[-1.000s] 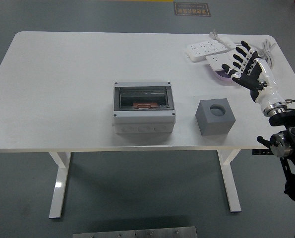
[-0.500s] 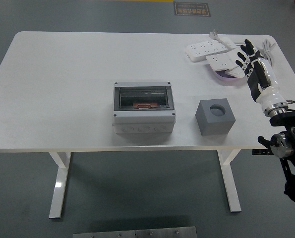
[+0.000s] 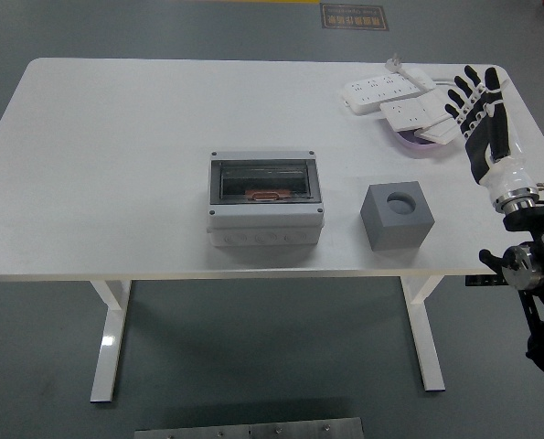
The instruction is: Fetch the battery,place it into the box,close the lid of the box
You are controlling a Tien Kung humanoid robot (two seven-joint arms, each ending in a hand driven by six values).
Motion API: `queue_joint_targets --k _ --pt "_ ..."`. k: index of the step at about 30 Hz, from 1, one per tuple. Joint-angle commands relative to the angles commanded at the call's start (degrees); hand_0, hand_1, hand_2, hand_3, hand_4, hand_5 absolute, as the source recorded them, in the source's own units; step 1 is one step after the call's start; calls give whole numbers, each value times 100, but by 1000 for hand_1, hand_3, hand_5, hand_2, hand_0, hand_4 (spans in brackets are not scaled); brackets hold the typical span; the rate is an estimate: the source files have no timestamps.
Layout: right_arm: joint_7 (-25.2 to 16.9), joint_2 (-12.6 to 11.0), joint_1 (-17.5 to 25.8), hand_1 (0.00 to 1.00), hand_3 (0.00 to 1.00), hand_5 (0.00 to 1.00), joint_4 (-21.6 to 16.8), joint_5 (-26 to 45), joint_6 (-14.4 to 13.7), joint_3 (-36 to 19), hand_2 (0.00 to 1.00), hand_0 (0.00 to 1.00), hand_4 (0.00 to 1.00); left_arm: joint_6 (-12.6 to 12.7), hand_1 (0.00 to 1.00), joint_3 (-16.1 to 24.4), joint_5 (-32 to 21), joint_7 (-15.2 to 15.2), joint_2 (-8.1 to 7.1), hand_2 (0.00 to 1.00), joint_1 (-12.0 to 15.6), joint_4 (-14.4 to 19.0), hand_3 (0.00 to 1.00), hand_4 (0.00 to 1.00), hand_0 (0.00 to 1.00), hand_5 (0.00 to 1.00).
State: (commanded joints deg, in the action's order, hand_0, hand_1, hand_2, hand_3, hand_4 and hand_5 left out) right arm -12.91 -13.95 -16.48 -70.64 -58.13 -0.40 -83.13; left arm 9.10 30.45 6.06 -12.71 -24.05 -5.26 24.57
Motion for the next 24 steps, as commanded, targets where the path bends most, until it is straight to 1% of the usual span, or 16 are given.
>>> queue_joint_targets --k 1,2,4,7,8,13,14,19,20,24 --pt "-82 -12 -5 952 981 998 15 4 -67 20 960 998 998 0 704 -2 -4 1 2 569 3 1 562 615 645 58" --pt "-185 -28 -12 935 955 998 35 8 -149 46 937 998 998 -1 704 -4 -6 1 4 569 5 1 562 615 645 58" --pt "-359 -64 -23 935 955 998 53 28 -282 104 937 998 998 -3 704 -10 -16 6 7 569 6 2 562 615 645 58" --pt "-511 -99 -38 935 955 998 53 50 -408 169 937 998 998 -3 704 -8 -13 6 7 569 3 1 562 615 645 58" --pt "-554 -107 -42 847 843 998 48 50 -449 188 828 941 998 -3 703 -6 -10 5 6 569 1 0 563 615 645 59" --pt "-739 -123 -53 847 843 998 29 -15 -651 270 828 941 998 -4 703 -4 -4 5 7 569 -8 0 563 615 645 59" --pt "-777 -122 -52 671 703 715 23 -52 -702 283 674 757 977 -3 704 -2 -2 5 7 569 -9 -1 562 614 645 59" --pt "-876 -116 -44 671 703 715 5 -165 -870 306 674 757 977 -3 704 1 2 3 11 569 -9 0 562 614 645 59" --pt "-899 -113 -42 564 659 433 5 -182 -899 305 591 655 864 -3 705 4 8 0 12 569 -10 0 562 615 645 58" --pt "-973 -100 -33 564 659 433 11 -224 -971 297 591 655 864 -4 705 5 11 1 15 569 -11 -1 562 615 645 58"
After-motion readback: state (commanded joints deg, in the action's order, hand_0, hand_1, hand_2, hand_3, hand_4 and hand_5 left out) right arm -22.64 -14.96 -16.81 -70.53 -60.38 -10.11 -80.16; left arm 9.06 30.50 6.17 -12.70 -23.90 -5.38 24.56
